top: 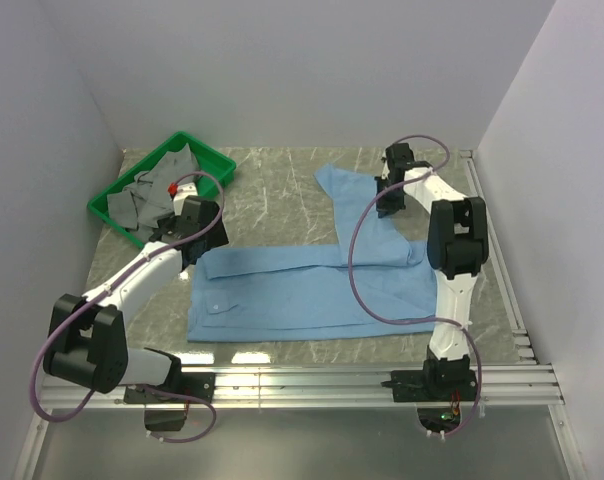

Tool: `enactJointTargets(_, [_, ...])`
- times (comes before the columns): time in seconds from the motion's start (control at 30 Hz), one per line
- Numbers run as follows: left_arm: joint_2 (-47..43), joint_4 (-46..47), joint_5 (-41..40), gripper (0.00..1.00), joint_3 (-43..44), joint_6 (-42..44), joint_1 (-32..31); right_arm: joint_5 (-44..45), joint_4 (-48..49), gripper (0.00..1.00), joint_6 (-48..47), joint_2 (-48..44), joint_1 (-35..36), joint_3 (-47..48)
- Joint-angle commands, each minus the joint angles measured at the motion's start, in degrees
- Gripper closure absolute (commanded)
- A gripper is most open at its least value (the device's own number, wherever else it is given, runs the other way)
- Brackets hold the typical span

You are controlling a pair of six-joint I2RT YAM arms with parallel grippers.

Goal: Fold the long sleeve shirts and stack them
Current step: Fold the shirt

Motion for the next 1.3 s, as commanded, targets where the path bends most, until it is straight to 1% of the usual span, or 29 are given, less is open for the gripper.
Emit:
enactJointTargets(0.0, [-2.41,0.43,-1.27,0.01,1.28,-0.43,0.2,-1.77,3.83,1.0,0.97,-10.6,2.02,-4.16])
enactJointTargets(0.17, [-2.77,0.43,-1.1,0.01,1.37,-0.52,0.2,-2.47,8.58,1.0,3.86,-20.81,4.92,-12.25])
enactJointTargets(0.2, [-2.86,0.43,-1.1,0.01,1.37,-0.7,0.2,-2.73,9.19,1.0,4.39,-24.31,6.14,-15.75])
enactJointTargets(0.27, [-2.94,0.43,-1.01,0.01,1.37,-0.7,0.2,-3.44,10.34,1.0,5.88,-28.02,7.56,-19.9])
enactJointTargets(0.3, [-3.03,0.43,-0.92,0.01,1.37,-0.7,0.2,-3.61,10.69,1.0,6.24,-31.52,8.17,-24.18])
enactJointTargets(0.37, [-3.21,0.34,-0.84,0.01,1.37,-0.79,0.2,-3.35,9.99,1.0,7.29,-35.14,10.45,-28.42])
enactJointTargets(0.4, [-3.21,0.34,-0.75,0.01,1.37,-0.87,0.2,-3.26,9.64,1.0,7.56,-38.81,11.25,-32.71])
enactJointTargets(0.47, [-3.12,0.16,-0.39,0.01,1.55,-1.05,0.2,-3.52,8.85,1.0,8.43,-43.04,13.53,-37.47])
enactJointTargets(0.5, [-3.12,0.16,-0.4,0.01,1.55,-1.14,0.2,-4.14,8.59,1.0,8.61,-46.81,14.15,-41.85])
enactJointTargets(0.6, [-3.12,-0.01,-0.13,0.01,1.73,-1.23,0.2,-7.56,5.95,1.0,9.93,-52.53,16.78,-49.15])
enactJointTargets(0.67, [-3.21,0.08,0.3,0.01,1.73,-1.31,0.2,-8.88,3.23,0.96,10.54,-54.83,18.45,-51.81])
enactJointTargets(0.7, [-3.21,0.08,0.22,0.01,1.73,-1.23,0.2,-9.85,2.7,0.87,10.64,-57.54,18.72,-53.74])
enactJointTargets(0.73, [-3.12,0.16,0.31,0.01,1.73,-1.31,0.2,-9.94,2.78,0.83,10.72,-59.31,18.64,-54.28])
enactJointTargets(0.77, [-3.12,0.16,0.66,0.01,1.64,-1.31,0.2,-9.16,2.87,0.76,10.9,-61.06,18.72,-54.46])
enactJointTargets(0.8, [-3.12,0.16,1.09,0.01,1.64,-1.31,0.2,-5.85,3.22,0.67,10.81,-63.78,18.2,-53.41])
enactJointTargets(0.83, [-3.03,0.16,1.27,0.01,1.55,-1.4,0.2,-4.33,3.48,0.49,10.64,-64.33,17.76,-52.53])
enactJointTargets(0.93, [-3.03,0.16,1.98,0.01,1.64,-1.49,0.2,-1.07,5.14,0.31,9.67,-62.41,14.61,-47.09])
enactJointTargets(0.97, [-2.94,0.08,2.15,0.01,1.64,-1.49,0.2,-0.46,5.94,0.29,10.19,-60.92,13.64,-45.68])
enactJointTargets(1.0, [-2.94,0.08,2.07,0.01,1.55,-1.49,0.2,-0.28,6.55,0.28,11.15,-57.16,11.36,-42.88])
enactJointTargets(1.17, [-3.21,0.07,2.94,0.01,1.29,-1.49,0.2,-5.18,14.2,0.27,16.6,-45.46,6.51,-36.45])
enactJointTargets(1.2, [-3.12,0.08,3.21,0.01,1.29,-1.4,0.2,-5.72,14.99,0.27,17.14,-41.26,6.07,-34.26])
enactJointTargets(1.27, [-3.03,0.25,3.47,0.01,1.2,-1.31,0.2,-7.39,17.1,0.27,17.58,-36.76,4.75,-31.97])
